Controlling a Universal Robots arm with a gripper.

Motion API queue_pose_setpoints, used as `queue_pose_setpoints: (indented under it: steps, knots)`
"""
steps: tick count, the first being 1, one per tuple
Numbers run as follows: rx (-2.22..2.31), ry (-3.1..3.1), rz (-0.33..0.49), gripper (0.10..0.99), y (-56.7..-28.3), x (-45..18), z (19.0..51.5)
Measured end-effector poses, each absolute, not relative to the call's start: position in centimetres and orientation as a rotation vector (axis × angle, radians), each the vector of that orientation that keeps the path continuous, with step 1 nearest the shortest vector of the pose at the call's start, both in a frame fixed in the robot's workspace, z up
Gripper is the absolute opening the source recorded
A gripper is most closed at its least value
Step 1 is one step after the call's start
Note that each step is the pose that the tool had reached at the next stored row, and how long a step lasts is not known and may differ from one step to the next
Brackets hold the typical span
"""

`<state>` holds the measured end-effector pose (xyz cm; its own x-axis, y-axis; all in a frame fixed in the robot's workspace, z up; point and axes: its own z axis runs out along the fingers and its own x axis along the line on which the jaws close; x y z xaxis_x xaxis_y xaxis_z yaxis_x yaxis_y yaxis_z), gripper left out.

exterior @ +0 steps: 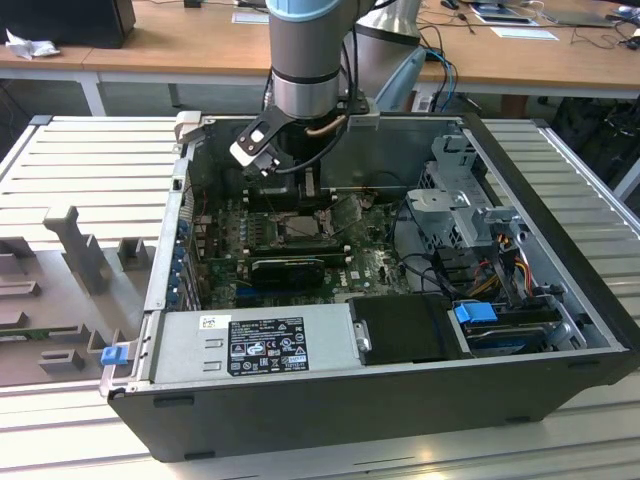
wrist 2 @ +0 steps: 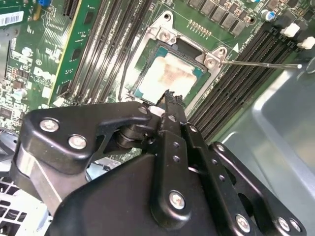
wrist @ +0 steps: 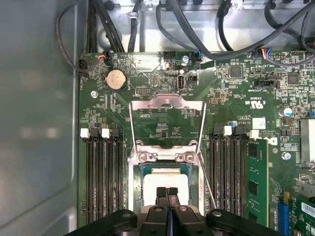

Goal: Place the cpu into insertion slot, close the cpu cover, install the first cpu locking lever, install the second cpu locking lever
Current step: 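Close the cpu cover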

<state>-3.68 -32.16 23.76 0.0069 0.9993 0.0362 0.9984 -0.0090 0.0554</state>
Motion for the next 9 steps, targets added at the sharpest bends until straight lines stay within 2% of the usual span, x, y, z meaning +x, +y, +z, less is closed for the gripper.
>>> queue_pose_setpoints:
  steps: [9]
  knots:
    - [2.219, 2.202, 0.101, 0.106, -32.10, -3.28, 24.50]
